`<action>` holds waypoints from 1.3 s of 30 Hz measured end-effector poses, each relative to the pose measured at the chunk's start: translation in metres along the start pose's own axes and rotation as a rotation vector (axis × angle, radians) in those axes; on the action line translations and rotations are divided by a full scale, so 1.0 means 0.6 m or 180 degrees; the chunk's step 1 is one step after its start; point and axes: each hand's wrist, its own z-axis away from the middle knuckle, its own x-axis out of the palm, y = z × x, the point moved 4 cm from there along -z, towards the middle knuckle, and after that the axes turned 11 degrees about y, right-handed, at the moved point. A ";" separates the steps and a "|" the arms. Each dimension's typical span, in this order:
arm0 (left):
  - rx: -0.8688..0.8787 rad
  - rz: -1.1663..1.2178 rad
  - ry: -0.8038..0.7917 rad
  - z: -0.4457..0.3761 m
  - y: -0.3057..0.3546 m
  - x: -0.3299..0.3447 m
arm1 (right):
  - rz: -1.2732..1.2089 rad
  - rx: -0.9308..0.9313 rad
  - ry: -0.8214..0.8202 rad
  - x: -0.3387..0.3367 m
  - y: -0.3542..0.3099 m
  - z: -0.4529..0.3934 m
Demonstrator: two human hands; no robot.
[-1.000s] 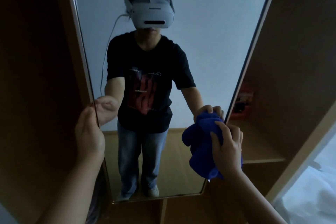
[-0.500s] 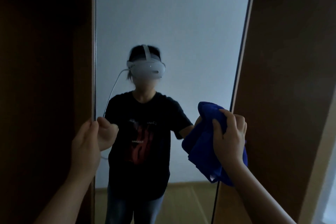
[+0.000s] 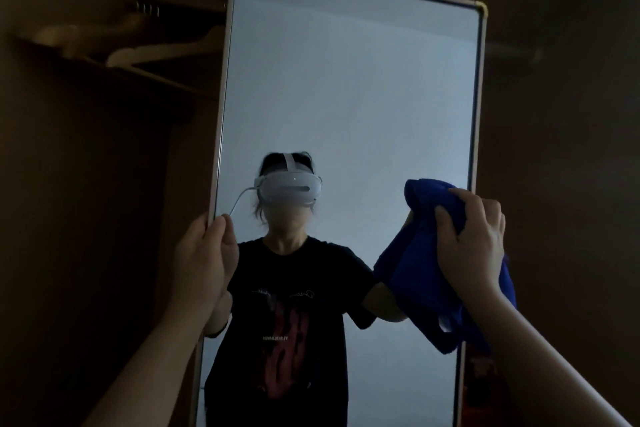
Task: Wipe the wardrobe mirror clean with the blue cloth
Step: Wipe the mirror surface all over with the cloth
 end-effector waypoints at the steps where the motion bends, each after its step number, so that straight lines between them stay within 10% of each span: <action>1: 0.0048 0.0015 0.0007 -0.009 0.005 0.004 | 0.0004 -0.0031 0.0025 0.001 -0.006 -0.014; 32: 0.0081 0.1324 -0.0258 -0.168 0.065 0.091 | 0.0368 0.0555 0.0824 0.057 -0.195 -0.373; 39: 0.0160 0.1163 -0.0352 -0.162 0.075 0.088 | 0.0342 -0.0062 0.0676 0.095 -0.293 -0.340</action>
